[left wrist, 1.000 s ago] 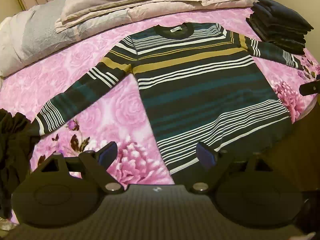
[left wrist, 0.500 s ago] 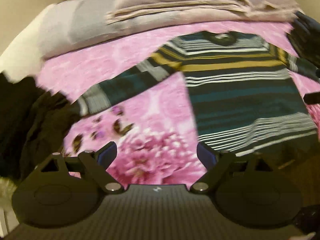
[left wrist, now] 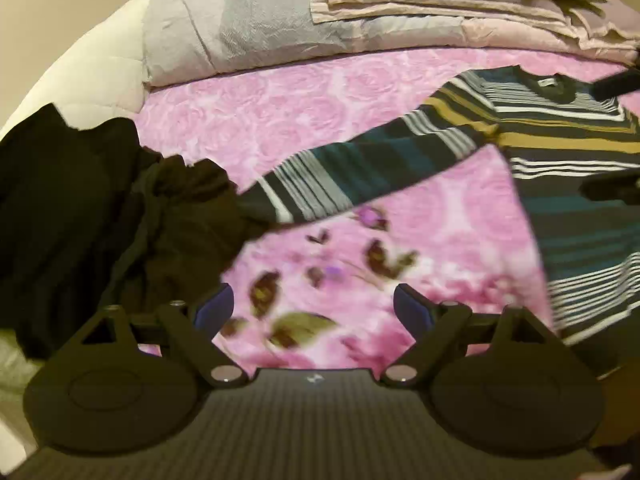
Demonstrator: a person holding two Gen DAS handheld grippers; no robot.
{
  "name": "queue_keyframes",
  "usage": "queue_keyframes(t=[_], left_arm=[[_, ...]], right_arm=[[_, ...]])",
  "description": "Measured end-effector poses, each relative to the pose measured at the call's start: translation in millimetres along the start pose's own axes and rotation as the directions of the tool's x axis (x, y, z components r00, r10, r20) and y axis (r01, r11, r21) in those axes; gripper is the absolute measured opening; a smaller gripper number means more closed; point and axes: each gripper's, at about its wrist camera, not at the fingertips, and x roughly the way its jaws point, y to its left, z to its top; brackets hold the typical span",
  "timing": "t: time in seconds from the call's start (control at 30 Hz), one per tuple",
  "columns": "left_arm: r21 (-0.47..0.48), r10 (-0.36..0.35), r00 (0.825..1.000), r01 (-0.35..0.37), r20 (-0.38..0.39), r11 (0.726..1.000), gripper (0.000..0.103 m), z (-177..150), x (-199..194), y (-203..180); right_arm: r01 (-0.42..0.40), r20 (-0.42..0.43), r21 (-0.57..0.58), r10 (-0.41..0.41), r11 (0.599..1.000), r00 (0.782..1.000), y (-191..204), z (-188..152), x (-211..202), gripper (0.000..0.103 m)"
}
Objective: Fold clothes
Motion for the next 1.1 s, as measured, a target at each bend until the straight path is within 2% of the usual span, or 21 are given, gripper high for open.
queue_keyframes(t=[0.03, 0.07, 0.1, 0.2, 0.4, 0.47, 0.5, 0.53, 0.57, 0.6, 0.63, 0.77, 0.83, 0.87, 0.93, 1.0, 1.1], left_arm=[[0.021, 0.001, 1.000, -0.001, 0.008, 1.000, 0.085, 2.7, 9.5, 11.3], [0.042, 0.002, 1.000, -0.003, 0.016, 0.999, 0.085, 5.2, 19.2, 22.7], [0.070, 0.008, 1.000, -0.009, 0.022, 0.997, 0.085, 7.0, 30.0, 34.4], [0.118, 0.018, 1.000, -0.021, 0.022, 0.993, 0.085, 9.1, 59.2, 66.4], [0.060, -0.002, 0.999, 0.004, -0.033, 0.998, 0.085, -9.7, 104.2, 109.9], [0.042, -0.008, 0.998, 0.011, -0.059, 0.999, 0.085, -17.3, 113.1, 115.2], [0.034, -0.011, 0.997, 0.014, -0.072, 0.999, 0.085, -21.6, 116.6, 117.2], [0.027, -0.014, 0.996, 0.017, -0.085, 0.999, 0.085, -25.7, 119.9, 119.0], [0.023, -0.020, 0.995, 0.022, -0.094, 0.999, 0.085, -28.1, 121.3, 119.1], [0.024, -0.027, 0.995, 0.029, -0.098, 0.999, 0.085, -29.5, 120.7, 118.1], [0.024, -0.034, 0.994, 0.036, -0.100, 0.999, 0.085, -30.5, 120.2, 116.9], [0.060, -0.071, 0.994, 0.076, -0.081, 0.995, 0.085, -18.6, 118.8, 103.7], [0.092, -0.092, 0.994, 0.098, -0.066, 0.991, 0.085, -6.0, 117.8, 92.3], [0.111, -0.103, 0.993, 0.109, -0.058, 0.988, 0.085, 1.3, 117.0, 85.6], [0.155, -0.125, 0.991, 0.129, -0.037, 0.979, 0.085, 18.1, 114.6, 69.2], [0.204, -0.149, 0.989, 0.149, -0.014, 0.968, 0.085, 36.9, 111.7, 50.0], [0.288, -0.185, 0.983, 0.172, 0.018, 0.942, 0.085, 68.0, 110.3, 9.6]], right_arm=[[-0.009, -0.002, -0.011, 0.009, 1.000, 1.000, 6.6, 11.7, 20.0, 0.090], [-0.018, -0.005, -0.022, 0.018, 1.000, 1.000, 13.3, 23.4, 40.0, 0.075], [-0.026, -0.021, -0.046, 0.025, 0.999, 0.999, 20.4, 32.9, 63.3, 0.070], [-0.060, -0.064, -0.120, 0.053, 0.991, 0.997, 43.6, 56.4, 139.3, 0.070], [-0.117, -0.102, -0.300, 0.090, 0.947, 0.991, 88.0, 80.0, 270.9, 0.069], [-0.115, -0.115, -0.351, 0.079, 0.929, 0.990, 97.1, 85.0, 298.6, 0.055], [-0.109, -0.119, -0.376, 0.068, 0.920, 0.991, 100.7, 86.8, 309.0, 0.053], [-0.102, -0.123, -0.401, 0.057, 0.910, 0.991, 104.3, 88.7, 319.4, 0.045], [-0.096, -0.127, -0.425, 0.046, 0.900, 0.991, 108.0, 90.5, 329.7, 0.021], [-0.092, -0.130, -0.432, 0.039, 0.897, 0.991, 107.7, 92.2, 332.8, 0.012], [-0.088, -0.133, -0.434, 0.033, 0.897, 0.991, 106.4, 93.9, 334.0, 0.010], [-0.102, -0.035, -0.252, 0.096, 0.962, 0.995, 75.7, 121.5, 297.9, 0.008], [-0.102, 0.054, -0.070, 0.106, 0.992, 0.993, 39.4, 137.3, 268.9, 0.008], [-0.107, 0.100, 0.027, 0.104, 0.994, 0.990, 20.0, 145.3, 253.8, 0.008], [-0.091, 0.211, 0.209, 0.046, 0.974, 0.976, -30.8, 152.1, 216.4, 0.008], [-0.058, 0.303, 0.371, -0.062, 0.927, 0.951, -89.7, 141.2, 169.8, 0.008], [0.021, 0.372, 0.558, -0.273, 0.830, 0.887, -174.8, 96.6, 95.3, 0.008]])
